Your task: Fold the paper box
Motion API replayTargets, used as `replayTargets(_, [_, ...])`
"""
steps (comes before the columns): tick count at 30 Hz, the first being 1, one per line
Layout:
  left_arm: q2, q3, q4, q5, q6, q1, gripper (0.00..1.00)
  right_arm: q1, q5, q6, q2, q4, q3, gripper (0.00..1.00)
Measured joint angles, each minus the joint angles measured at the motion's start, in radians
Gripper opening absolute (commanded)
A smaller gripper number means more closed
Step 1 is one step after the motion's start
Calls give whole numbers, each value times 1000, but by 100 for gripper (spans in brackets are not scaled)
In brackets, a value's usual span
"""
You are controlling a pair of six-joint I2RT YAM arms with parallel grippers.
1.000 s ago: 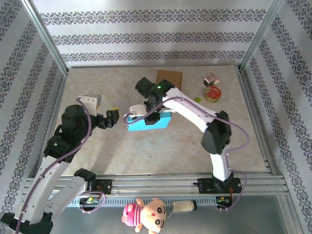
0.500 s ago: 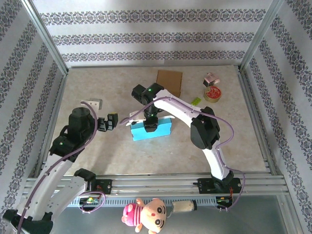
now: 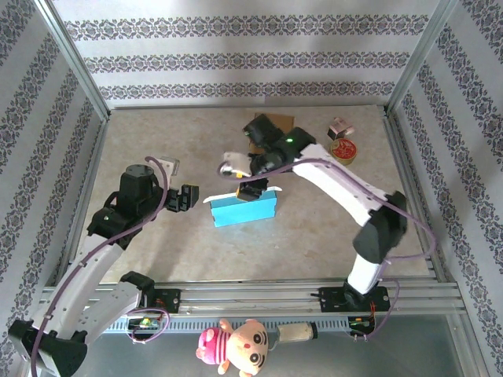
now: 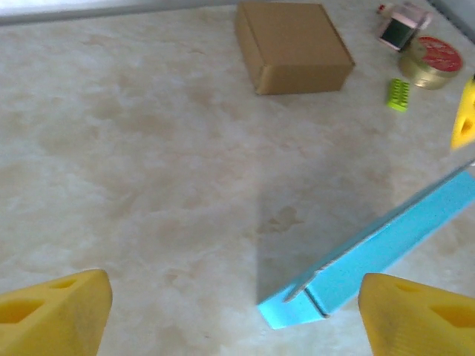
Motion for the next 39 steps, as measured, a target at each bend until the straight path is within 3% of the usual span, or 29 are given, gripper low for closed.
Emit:
replayTargets(6, [9, 10, -58, 105, -12, 0, 75, -277, -112, 457, -218, 312, -383, 53])
replayTargets(11, [50, 39, -111, 149, -5, 0, 74, -329, -181, 613, -302, 370, -558, 54])
replayTargets(16, [71, 42, -115, 148, -1, 0, 74, -329, -208, 647, -316, 388, -609, 47])
replayTargets(23, [85, 42, -115, 156, -1, 0, 75, -329, -203, 639, -309, 412, -628, 49])
replayTargets(30, [86, 41, -115, 156, -1, 0, 76, -329, -203, 617, -273, 424, -628, 39])
replayTargets(39, [101, 41, -112, 160, -5, 0, 76, -329, -204, 617, -262, 433, -628, 18])
